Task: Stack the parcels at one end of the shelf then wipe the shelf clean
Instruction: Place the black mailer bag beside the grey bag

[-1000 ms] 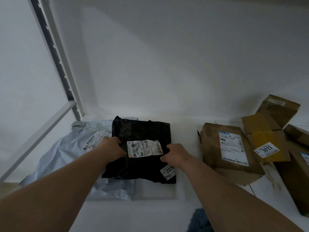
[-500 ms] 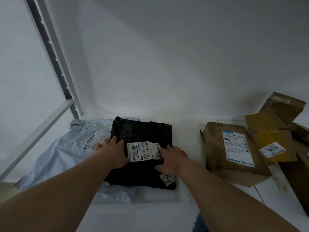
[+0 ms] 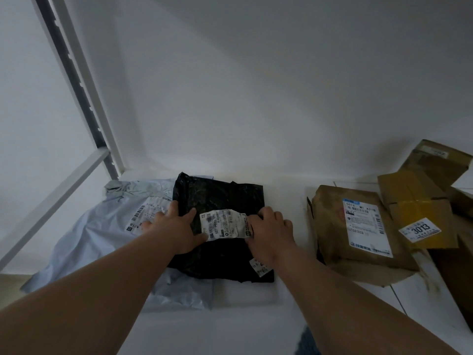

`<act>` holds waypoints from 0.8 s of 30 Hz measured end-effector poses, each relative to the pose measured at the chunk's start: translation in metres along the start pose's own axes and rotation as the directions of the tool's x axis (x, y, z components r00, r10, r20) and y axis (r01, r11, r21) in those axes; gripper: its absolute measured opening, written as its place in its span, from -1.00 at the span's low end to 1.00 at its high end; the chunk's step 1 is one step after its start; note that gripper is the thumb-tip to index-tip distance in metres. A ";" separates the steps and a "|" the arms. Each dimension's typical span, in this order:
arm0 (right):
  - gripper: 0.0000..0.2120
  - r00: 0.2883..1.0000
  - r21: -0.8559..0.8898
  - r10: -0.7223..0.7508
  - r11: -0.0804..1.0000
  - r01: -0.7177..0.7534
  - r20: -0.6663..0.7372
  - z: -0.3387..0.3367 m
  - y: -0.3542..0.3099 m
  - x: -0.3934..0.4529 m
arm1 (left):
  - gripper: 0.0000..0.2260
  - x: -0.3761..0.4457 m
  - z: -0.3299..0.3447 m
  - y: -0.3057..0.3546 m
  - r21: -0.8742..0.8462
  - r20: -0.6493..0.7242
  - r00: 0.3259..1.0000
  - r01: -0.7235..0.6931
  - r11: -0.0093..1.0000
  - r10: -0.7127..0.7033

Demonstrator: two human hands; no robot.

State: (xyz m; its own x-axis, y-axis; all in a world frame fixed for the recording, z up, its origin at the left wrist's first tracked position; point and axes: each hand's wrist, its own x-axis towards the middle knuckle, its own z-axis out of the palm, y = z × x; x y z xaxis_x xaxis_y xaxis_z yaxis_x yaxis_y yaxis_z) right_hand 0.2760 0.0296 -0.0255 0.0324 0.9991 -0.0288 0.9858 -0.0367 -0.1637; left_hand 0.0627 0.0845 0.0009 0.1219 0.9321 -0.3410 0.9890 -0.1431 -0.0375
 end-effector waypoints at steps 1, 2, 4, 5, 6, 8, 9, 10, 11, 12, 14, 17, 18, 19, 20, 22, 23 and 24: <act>-0.56 0.999 0.012 -0.030 0.999 0.030 -0.034 -0.002 0.000 -0.001 | -0.23 -0.001 0.001 0.000 -0.001 -0.018 1.000 0.003 1.000 -0.003; -0.50 0.998 0.024 -0.057 0.998 0.058 -0.015 -0.003 0.000 -0.002 | -0.23 -0.002 0.001 0.002 -0.002 -0.033 0.999 0.009 1.000 -0.009; -0.25 0.984 0.034 -0.084 0.996 0.080 0.157 -0.005 -0.001 -0.003 | -0.23 -0.002 0.002 0.004 -0.018 -0.049 0.999 0.018 1.000 -0.019; -0.13 0.964 0.021 -0.086 0.996 0.083 0.251 -0.005 -0.001 -0.003 | -0.24 -0.002 0.003 0.005 -0.035 -0.050 0.999 0.019 0.999 -0.021; -0.04 0.943 -0.002 -0.087 0.996 0.093 0.321 -0.004 -0.001 -0.005 | -0.23 -0.001 0.003 0.005 -0.050 -0.046 0.999 0.017 0.999 -0.019; 0.05 0.916 -0.048 -0.096 0.991 0.125 0.390 -0.002 0.000 -0.008 | -0.21 0.002 0.006 0.005 -0.065 -0.029 1.000 0.002 0.998 -0.004; 0.06 0.914 -0.057 -0.102 0.989 0.135 0.393 -0.002 0.000 -0.009 | -0.19 0.003 0.007 0.005 -0.070 -0.022 1.000 -0.010 0.997 0.009; 0.04 0.919 -0.054 -0.107 0.989 0.138 0.380 -0.001 0.000 -0.011 | -0.17 0.004 0.009 0.005 -0.075 -0.015 1.000 -0.019 0.997 0.018; 0.01 0.928 -0.044 -0.112 0.990 0.136 0.356 -0.001 0.000 -0.012 | -0.15 0.004 0.011 0.005 -0.079 -0.008 1.000 -0.025 0.997 0.024; -0.03 0.938 -0.029 -0.117 0.991 0.134 0.326 -0.001 0.000 -0.013 | -0.13 0.005 0.012 0.004 -0.083 -0.002 1.000 -0.029 0.996 0.029; -0.11 0.959 -0.020 -0.118 0.992 0.128 0.257 -0.001 0.000 -0.013 | -0.09 0.006 0.014 0.003 -0.097 0.020 0.999 -0.039 0.995 0.041; -0.18 0.977 -0.027 -0.101 0.994 0.108 0.187 -0.001 0.002 -0.015 | -0.01 0.006 0.014 0.001 -0.120 0.030 0.998 -0.043 0.992 0.047; -0.20 0.978 -0.007 -0.094 0.995 0.097 0.186 -0.003 0.002 -0.016 | -0.02 0.005 0.014 0.001 -0.114 0.028 0.999 -0.041 0.993 0.044; -0.22 0.976 0.016 -0.089 0.996 0.088 0.197 -0.005 0.003 -0.017 | -0.05 0.003 0.014 0.002 -0.096 0.017 0.999 -0.033 0.995 0.034; -0.24 0.973 0.037 -0.087 0.996 0.080 0.214 -0.007 0.003 -0.019 | -0.08 -0.001 0.013 0.003 -0.065 -0.012 1.000 -0.021 0.998 0.021; -0.26 0.967 0.068 -0.086 0.995 0.072 0.240 -0.011 0.004 -0.021 | -0.12 -0.009 0.009 0.006 0.011 -0.109 0.994 -0.007 1.000 0.008; -0.26 0.966 0.082 -0.084 0.994 0.066 0.243 -0.012 0.005 -0.021 | -0.13 -0.012 0.007 0.007 0.030 -0.157 0.987 -0.003 1.000 0.008; -0.27 0.968 0.096 -0.082 0.994 0.061 0.238 -0.013 0.005 -0.022 | -0.14 -0.014 0.005 0.008 0.032 -0.200 0.980 -0.002 0.999 0.008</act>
State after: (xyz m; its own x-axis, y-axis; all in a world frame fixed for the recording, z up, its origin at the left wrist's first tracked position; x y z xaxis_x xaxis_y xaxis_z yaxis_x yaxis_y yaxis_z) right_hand 0.2827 0.0075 -0.0125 -0.0887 0.9643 -0.2493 0.9657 0.0219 -0.2589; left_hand 0.0688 0.0685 0.0005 0.1447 0.9787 -0.1460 0.9856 -0.1556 -0.0666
